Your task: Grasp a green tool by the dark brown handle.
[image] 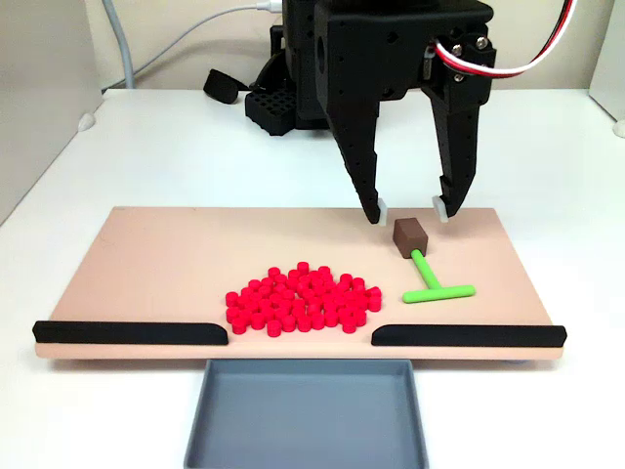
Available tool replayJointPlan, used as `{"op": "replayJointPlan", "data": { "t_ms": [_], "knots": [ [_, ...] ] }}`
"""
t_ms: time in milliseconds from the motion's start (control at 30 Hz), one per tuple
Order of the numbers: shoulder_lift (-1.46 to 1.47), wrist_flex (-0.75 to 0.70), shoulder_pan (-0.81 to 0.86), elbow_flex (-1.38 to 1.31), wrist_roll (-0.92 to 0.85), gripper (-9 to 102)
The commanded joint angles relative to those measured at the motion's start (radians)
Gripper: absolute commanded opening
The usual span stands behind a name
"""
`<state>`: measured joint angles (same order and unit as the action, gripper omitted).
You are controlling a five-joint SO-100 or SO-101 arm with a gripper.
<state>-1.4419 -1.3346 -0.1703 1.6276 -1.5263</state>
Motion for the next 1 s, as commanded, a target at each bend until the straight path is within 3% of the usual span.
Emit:
{"op": "replayJointPlan", "data": {
  "t_ms": [0,967],
  "knots": [
    [0.000,0.002,0.009,-0.020,0.002,21],
    [0.032,0.029,-0.023,-0.025,0.005,18]
  ]
}}
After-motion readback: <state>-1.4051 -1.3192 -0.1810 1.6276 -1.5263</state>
